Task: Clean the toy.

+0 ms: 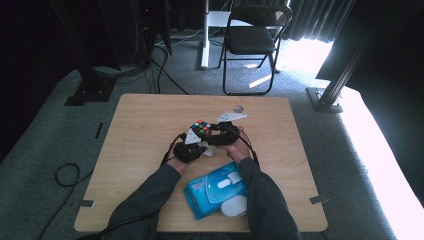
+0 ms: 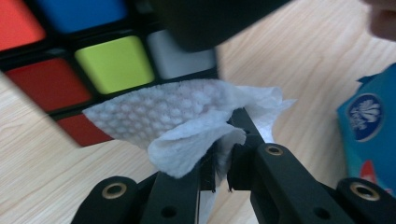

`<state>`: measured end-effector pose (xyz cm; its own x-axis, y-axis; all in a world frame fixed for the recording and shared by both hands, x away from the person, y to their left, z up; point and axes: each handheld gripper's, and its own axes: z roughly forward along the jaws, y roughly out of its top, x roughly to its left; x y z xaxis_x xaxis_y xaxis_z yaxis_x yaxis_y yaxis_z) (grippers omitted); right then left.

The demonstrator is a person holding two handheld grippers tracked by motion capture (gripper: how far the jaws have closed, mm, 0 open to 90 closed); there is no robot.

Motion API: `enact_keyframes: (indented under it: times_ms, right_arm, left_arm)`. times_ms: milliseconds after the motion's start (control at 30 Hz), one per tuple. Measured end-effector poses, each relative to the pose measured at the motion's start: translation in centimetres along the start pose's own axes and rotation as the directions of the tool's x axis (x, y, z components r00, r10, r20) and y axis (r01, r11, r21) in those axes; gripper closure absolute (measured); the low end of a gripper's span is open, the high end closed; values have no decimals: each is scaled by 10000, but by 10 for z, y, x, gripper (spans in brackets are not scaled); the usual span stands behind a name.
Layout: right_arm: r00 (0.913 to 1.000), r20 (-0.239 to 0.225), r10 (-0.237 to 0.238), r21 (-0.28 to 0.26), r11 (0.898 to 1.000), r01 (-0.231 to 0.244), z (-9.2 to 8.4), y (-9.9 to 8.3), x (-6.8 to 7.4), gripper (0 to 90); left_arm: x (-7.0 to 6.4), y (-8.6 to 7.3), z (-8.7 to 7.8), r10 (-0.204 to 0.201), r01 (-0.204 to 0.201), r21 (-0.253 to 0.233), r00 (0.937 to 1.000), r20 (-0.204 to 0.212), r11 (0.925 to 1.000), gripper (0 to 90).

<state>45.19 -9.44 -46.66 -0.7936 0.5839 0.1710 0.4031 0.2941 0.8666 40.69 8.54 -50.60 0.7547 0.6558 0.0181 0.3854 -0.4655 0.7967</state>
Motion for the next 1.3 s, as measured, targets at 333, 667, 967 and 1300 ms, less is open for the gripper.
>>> enact_keyframes:
  times_ms: [333, 667, 967, 1300]
  right_arm:
    - [10000, -34, 70, -93, 9999, -70, -1, 1, 0, 344]
    - [9998, -167, 48, -100, 9999, -50, -3, 1, 1, 344]
    - [9997, -175, 193, -347, 9992, -199, -7, 2, -1, 344]
    - [9987, -404, 301, -318, 9990, -314, -2, 1, 1, 344]
  left_arm:
    - [0, 0, 0, 32, -34, -109, 9999, -127, 9999, 840]
    - [19, -7, -3, -728, 717, -226, 9959, -542, 9972, 840]
    - [29, -16, -1, -908, 916, 76, 9930, -759, 9958, 840]
    - [18, -8, -1, -676, 670, -159, 9968, -436, 9976, 840]
